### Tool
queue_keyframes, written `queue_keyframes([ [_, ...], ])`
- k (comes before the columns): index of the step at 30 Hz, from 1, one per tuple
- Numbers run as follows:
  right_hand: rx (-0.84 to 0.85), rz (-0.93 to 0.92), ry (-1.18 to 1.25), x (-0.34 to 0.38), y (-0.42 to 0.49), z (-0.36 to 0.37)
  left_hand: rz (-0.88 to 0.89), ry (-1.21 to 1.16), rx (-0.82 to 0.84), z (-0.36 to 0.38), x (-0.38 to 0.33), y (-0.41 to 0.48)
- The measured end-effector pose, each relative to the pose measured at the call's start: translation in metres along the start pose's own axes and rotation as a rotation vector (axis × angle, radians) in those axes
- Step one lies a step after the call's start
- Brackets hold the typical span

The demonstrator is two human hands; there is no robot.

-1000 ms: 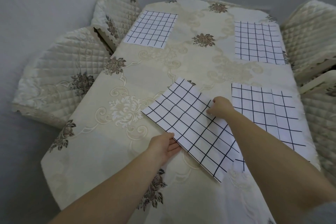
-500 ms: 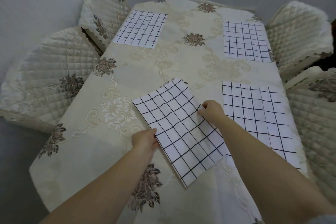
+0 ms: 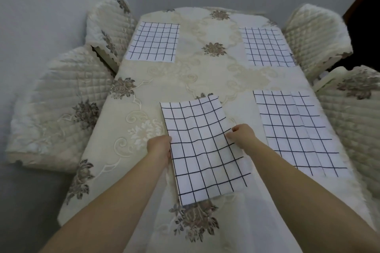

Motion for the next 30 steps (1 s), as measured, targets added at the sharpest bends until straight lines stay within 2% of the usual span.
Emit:
queue_keyframes([
  [9,0.002,0.131,0.169,0.035,-0.022,0.049,0.097,0.111,0.15,-0.037,-0.075,0.032],
  [19,-0.003,0.095,0.218,0.111,-0.014,0.103,0.168,0.126,0.145,-0.079,-0.147,0.082],
  [30,0.009,0.054,0.217,0.158,0.015,0.112,0.205,0.156,0.1,-0.087,-0.182,0.157],
])
Point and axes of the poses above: each hand's wrist, its own y-axis towards the middle knuckle, its own z-axis out of the palm, x = y × z, the point moved 9 cm from there along y, towards the middle knuckle, and after that the axes turned 12 degrees about -y, right-handed, at the moved point
